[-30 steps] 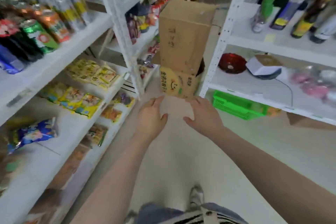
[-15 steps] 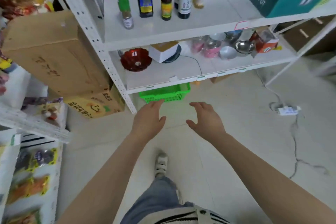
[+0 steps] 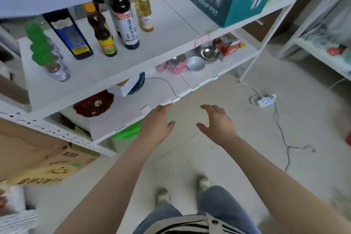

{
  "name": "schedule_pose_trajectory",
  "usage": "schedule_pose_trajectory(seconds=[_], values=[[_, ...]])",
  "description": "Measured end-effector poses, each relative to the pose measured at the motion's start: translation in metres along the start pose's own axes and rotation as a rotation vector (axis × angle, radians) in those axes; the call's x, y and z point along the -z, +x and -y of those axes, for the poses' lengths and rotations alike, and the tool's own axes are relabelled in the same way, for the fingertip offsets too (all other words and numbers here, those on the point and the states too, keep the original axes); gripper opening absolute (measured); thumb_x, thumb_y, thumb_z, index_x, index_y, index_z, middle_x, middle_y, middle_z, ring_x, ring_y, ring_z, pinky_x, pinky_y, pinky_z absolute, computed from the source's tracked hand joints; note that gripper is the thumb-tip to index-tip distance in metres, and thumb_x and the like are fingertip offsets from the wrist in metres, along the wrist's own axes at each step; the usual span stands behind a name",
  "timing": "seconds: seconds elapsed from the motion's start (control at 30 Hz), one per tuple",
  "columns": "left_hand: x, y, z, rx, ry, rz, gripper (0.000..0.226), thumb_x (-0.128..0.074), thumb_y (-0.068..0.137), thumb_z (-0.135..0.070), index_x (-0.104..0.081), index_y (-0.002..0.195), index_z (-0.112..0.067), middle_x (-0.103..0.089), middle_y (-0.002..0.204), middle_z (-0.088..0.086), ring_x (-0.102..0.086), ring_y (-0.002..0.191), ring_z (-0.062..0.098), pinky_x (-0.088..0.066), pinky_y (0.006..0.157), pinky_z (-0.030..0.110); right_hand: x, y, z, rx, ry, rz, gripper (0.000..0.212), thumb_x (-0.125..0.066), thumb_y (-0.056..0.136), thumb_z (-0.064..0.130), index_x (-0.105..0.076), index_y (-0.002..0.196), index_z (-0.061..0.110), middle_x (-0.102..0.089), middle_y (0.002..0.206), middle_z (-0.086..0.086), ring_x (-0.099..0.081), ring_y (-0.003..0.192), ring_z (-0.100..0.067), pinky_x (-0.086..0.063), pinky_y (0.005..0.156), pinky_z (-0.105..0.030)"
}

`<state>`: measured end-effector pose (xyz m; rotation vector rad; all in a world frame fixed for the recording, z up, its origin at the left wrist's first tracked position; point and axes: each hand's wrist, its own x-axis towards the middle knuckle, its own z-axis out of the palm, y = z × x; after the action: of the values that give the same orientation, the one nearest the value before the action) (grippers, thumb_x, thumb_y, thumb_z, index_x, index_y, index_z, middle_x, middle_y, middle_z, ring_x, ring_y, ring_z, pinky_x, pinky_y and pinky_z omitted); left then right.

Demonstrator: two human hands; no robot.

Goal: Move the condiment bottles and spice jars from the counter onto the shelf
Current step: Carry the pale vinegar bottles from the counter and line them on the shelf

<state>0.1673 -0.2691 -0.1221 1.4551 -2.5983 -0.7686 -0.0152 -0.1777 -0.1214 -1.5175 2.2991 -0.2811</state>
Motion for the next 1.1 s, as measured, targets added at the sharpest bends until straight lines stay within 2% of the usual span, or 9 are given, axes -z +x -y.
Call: schedule_pose_trajectory(seconds=[0.13, 0.3, 0.5, 0.67, 0.77, 0.9, 1.0, 1.1], values=[[-0.006, 0.049, -0.014, 0.031, -0.031, -0.022, 0.055, -0.056, 0.091, -0.029, -0.039, 0.143, -0.021, -0.053, 0.127, 0.006, -0.052, 0.116, 0.027, -0.046, 0.09, 0.037, 0.014, 0.047, -0.022, 0.049, 0.009, -0.005, 0.063, -0.062, 0.086, 0.038, -0.037, 0.142, 0.023, -0.048, 0.138, 0.001, -0.041, 0.129, -0.02, -0.043, 0.094, -0.033], [-0.009, 0.104, -0.039, 0.159, -0.131, -0.142, 0.057, -0.055, 0.092, -0.028, -0.036, 0.145, -0.022, -0.047, 0.138, 0.003, -0.045, 0.128, 0.022, -0.043, 0.099, 0.036, 0.045, 0.118, -0.048, 0.185, 0.008, 0.009, 0.063, -0.061, 0.087, 0.038, -0.036, 0.143, 0.023, -0.049, 0.137, -0.001, -0.04, 0.129, -0.02, -0.043, 0.096, -0.035], [0.0, 0.153, -0.062, 0.295, -0.191, -0.262, 0.058, -0.056, 0.093, -0.028, -0.035, 0.146, -0.022, -0.046, 0.143, 0.001, -0.041, 0.133, 0.02, -0.036, 0.105, 0.033, 0.081, 0.19, -0.061, 0.332, -0.03, 0.047, 0.062, -0.061, 0.087, 0.037, -0.037, 0.142, 0.023, -0.052, 0.132, -0.003, -0.044, 0.125, -0.022, -0.044, 0.096, -0.036], [0.015, 0.184, -0.055, 0.373, -0.215, -0.321, 0.059, -0.057, 0.092, -0.028, -0.035, 0.146, -0.021, -0.045, 0.145, 0.001, -0.041, 0.134, 0.018, -0.037, 0.105, 0.033, 0.089, 0.244, -0.05, 0.409, -0.003, 0.06, 0.06, -0.063, 0.086, 0.036, -0.039, 0.139, 0.021, -0.054, 0.13, -0.005, -0.047, 0.123, -0.025, -0.046, 0.092, -0.037], [0.033, 0.213, -0.044, 0.371, -0.239, -0.387, 0.058, -0.059, 0.091, -0.026, -0.038, 0.144, -0.02, -0.047, 0.14, 0.005, -0.046, 0.129, 0.022, -0.041, 0.102, 0.035, 0.095, 0.28, -0.038, 0.431, 0.012, 0.056, 0.06, -0.063, 0.086, 0.035, -0.04, 0.139, 0.022, -0.053, 0.132, -0.005, -0.045, 0.125, -0.025, -0.045, 0.093, -0.037], [0.062, 0.257, -0.025, 0.37, -0.2, -0.449, 0.059, -0.058, 0.092, -0.025, -0.035, 0.146, -0.018, -0.046, 0.141, 0.006, -0.045, 0.128, 0.023, -0.038, 0.102, 0.033, 0.1, 0.327, -0.019, 0.461, 0.04, 0.02, 0.06, -0.065, 0.085, 0.033, -0.043, 0.138, 0.019, -0.056, 0.125, -0.008, -0.048, 0.121, -0.027, -0.046, 0.094, -0.038], [0.081, 0.285, -0.016, 0.416, -0.203, -0.477, 0.064, -0.058, 0.092, -0.027, -0.029, 0.148, -0.016, -0.039, 0.147, 0.007, -0.041, 0.132, 0.023, -0.037, 0.103, 0.034, 0.103, 0.352, -0.004, 0.471, 0.033, 0.025, 0.06, -0.064, 0.085, 0.033, -0.041, 0.139, 0.02, -0.053, 0.13, -0.007, -0.045, 0.124, -0.025, -0.047, 0.093, -0.039], [0.094, 0.313, -0.009, 0.467, -0.265, -0.533, 0.072, -0.061, 0.091, -0.025, -0.021, 0.15, -0.012, -0.029, 0.154, 0.009, -0.031, 0.14, 0.024, -0.028, 0.11, 0.032, 0.104, 0.374, 0.009, 0.476, 0.034, 0.025, 0.061, -0.064, 0.085, 0.035, -0.04, 0.139, 0.021, -0.052, 0.132, -0.005, -0.043, 0.127, -0.023, -0.047, 0.093, -0.039]])
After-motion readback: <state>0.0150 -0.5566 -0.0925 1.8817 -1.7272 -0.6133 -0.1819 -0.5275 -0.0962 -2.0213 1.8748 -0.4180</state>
